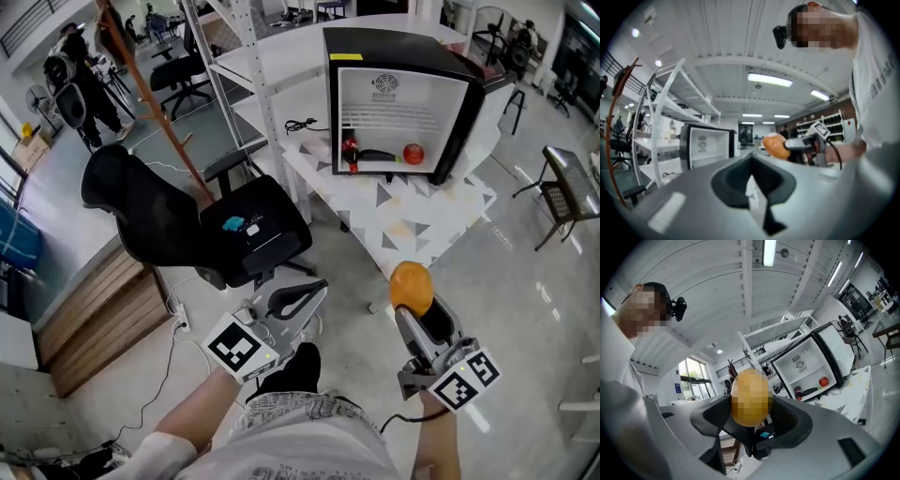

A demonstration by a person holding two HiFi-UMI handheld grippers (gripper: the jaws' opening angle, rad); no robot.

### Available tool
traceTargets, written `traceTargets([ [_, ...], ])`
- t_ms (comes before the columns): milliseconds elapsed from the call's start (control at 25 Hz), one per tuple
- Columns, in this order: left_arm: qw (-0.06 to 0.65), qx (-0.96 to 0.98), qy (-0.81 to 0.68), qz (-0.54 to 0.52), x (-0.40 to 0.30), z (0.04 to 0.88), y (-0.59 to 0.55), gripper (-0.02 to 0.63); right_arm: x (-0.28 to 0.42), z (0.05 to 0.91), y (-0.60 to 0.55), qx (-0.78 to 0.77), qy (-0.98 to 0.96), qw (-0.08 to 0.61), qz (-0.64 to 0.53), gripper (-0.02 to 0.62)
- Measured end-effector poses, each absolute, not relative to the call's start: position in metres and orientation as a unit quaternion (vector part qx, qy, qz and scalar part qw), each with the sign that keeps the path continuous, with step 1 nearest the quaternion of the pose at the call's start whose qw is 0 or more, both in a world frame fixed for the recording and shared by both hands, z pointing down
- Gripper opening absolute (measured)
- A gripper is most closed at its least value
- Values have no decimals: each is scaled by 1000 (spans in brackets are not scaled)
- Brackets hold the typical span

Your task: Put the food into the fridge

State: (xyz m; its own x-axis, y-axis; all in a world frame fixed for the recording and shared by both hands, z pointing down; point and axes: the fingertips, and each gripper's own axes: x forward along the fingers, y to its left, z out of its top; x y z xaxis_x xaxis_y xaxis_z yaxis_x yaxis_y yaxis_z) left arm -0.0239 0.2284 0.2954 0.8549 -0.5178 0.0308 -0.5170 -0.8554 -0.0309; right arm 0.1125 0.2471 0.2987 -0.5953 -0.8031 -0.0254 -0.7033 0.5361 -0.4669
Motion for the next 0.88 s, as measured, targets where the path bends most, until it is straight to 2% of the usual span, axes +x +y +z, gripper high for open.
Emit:
traceTargets([
  [880, -32, -963, 267, -28, -56, 317, 23, 6, 81, 321, 44, -436, 862, 94, -241, 262],
])
